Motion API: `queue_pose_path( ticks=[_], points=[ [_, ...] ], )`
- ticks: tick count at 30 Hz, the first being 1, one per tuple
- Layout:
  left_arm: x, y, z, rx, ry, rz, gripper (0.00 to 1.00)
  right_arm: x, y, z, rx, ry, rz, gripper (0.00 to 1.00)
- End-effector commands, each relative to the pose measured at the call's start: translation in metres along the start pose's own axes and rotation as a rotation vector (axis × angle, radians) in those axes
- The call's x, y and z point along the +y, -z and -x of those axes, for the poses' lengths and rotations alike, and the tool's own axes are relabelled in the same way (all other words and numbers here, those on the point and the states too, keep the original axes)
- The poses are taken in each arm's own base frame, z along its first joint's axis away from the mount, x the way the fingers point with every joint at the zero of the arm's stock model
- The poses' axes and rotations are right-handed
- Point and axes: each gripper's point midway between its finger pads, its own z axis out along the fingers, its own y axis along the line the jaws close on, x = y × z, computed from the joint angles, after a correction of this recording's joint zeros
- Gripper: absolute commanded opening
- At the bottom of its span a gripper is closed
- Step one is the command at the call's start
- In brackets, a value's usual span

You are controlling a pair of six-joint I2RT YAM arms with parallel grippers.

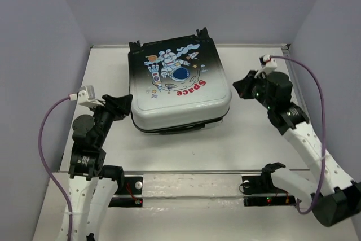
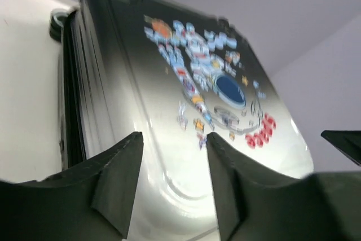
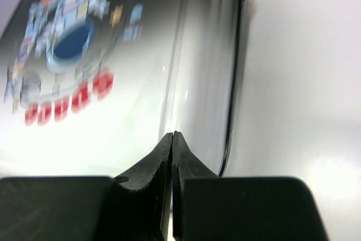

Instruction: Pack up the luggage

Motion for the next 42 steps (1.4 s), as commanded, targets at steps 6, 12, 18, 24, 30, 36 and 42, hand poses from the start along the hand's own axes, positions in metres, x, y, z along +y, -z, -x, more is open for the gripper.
queue_pose_path(
  ticks=[6, 12, 18, 24, 30, 36, 42],
  points=[
    [-0.023, 0.056, -0.078, 0.283, 0.067, -0.234, 0.24, 0.041, 0.067, -0.128, 0.076, -0.012, 0.342, 0.09],
    [-0.017, 0.065, -0.115, 0.388, 0.150, -0.275, 0.06, 0.021, 0.059, -0.159, 0.105, -0.039, 0.289, 0.46],
    [-0.013, 0.063, -0.125, 0.428, 0.129, -0.277, 0.06, 0.003, 0.028, -0.150, 0.049, 0.028, 0.182, 0.51],
    [-0.008, 0.054, -0.123, 0.413, 0.115, -0.252, 0.06, 0.001, 0.001, -0.150, -0.008, 0.085, 0.196, 0.51],
    [-0.015, 0.034, -0.115, 0.406, 0.103, -0.255, 0.06, 0.007, -0.010, -0.152, -0.038, 0.087, 0.242, 0.47],
    [-0.062, 0.003, -0.141, 0.405, 0.131, -0.255, 0.06, -0.005, -0.022, -0.154, -0.060, 0.085, 0.180, 0.39],
    [-0.098, 0.002, -0.179, 0.474, 0.121, -0.273, 0.08, -0.008, -0.031, -0.146, -0.104, 0.116, 0.160, 0.31]
  ],
)
